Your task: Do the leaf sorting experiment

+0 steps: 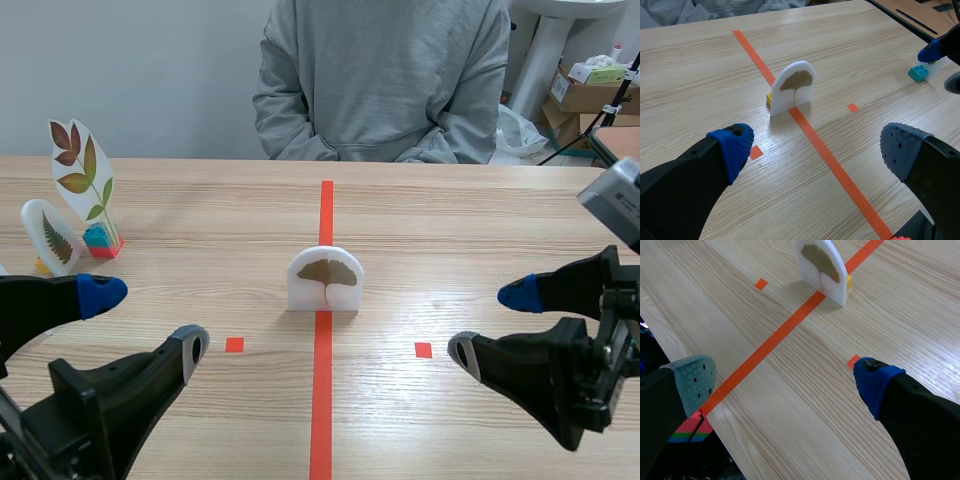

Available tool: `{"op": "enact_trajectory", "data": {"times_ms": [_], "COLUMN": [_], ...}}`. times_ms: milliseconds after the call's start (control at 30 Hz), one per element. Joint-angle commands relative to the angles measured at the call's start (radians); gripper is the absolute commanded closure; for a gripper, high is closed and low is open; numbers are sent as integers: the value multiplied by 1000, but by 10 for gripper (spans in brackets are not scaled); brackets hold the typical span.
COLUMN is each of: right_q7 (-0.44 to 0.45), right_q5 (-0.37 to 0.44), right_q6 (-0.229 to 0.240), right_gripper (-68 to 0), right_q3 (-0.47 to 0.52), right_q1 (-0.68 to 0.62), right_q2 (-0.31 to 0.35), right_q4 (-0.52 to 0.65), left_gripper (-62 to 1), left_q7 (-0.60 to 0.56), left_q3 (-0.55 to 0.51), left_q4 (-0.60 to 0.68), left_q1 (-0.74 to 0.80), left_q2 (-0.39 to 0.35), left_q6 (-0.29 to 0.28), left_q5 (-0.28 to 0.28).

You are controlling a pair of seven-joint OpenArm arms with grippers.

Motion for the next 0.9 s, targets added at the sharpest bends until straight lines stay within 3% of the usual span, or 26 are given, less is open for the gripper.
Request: {"op": "enact_trajectory", "data": {"times_ms": [0,200,567,667,867], "right_q7": [19,30,138,138,145], "right_q5": [0,-17,-16,-21,-105], "right_q6": [12,12,12,-16,-15], "right_gripper": [-560,-560,-560,-560,-560], "right_q3": [11,11,-10,-47,-169], "right_q1": [37,138,357,411,542], "right_q2": [10,31,72,106,147], "right_q4": [-19,-158,-381,-419,-444], "left_gripper": [-542,-542,-542,-542,-542], "left_q7": [-14,-14,-14,-14,-14], "left_q3": [-2,-2,-2,-2,-2], "left_q4": [16,16,16,16,16], "left_q1": [6,5,5,6,5], "left_q2": [2,2,2,2,2], "left_q6": [-2,-2,-2,-2,-2], "left_q5": [-3,-3,-3,-3,-3]}}
